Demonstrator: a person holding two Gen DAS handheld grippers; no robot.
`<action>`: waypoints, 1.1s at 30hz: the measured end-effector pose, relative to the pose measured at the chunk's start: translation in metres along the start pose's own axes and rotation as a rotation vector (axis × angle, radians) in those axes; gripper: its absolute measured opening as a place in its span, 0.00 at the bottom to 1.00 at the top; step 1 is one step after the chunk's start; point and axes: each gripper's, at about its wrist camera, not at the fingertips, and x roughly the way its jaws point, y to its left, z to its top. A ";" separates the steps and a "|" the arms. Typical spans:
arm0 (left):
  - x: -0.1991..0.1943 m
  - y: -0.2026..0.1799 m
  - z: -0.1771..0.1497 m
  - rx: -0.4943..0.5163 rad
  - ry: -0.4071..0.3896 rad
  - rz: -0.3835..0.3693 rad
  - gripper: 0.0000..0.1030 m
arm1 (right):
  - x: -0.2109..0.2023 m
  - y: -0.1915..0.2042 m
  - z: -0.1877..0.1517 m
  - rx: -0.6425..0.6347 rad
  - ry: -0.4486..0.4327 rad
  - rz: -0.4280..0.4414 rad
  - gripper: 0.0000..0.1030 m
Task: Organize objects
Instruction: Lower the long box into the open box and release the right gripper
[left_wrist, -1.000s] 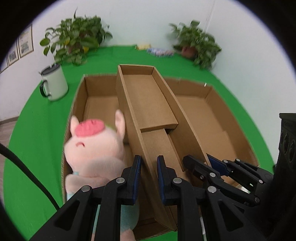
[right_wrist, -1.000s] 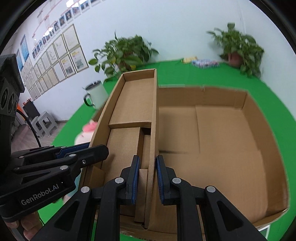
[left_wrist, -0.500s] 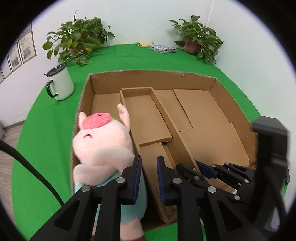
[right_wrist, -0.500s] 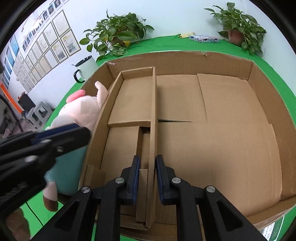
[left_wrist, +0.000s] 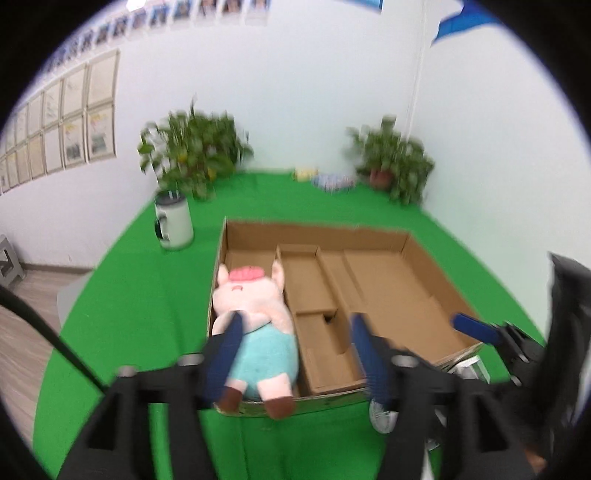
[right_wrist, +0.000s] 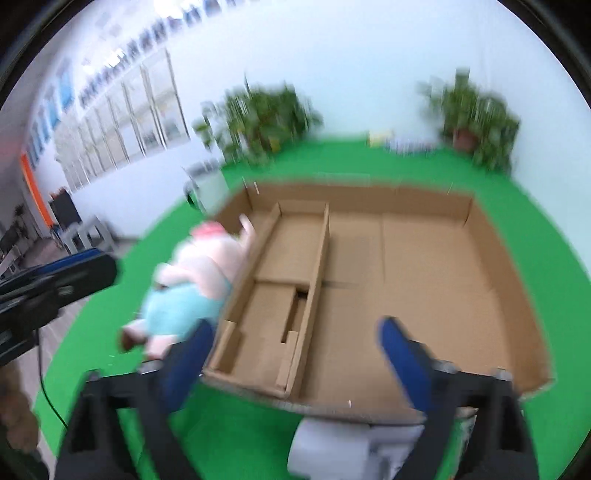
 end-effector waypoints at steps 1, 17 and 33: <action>-0.012 -0.004 -0.004 0.001 -0.046 -0.001 0.77 | -0.018 0.006 -0.006 -0.025 -0.030 -0.027 0.98; -0.069 -0.074 -0.057 0.057 -0.053 -0.051 0.78 | -0.173 -0.010 -0.094 0.042 -0.078 -0.159 0.99; -0.032 -0.072 -0.084 -0.020 0.067 -0.090 0.78 | -0.161 -0.037 -0.114 0.051 -0.008 -0.109 0.98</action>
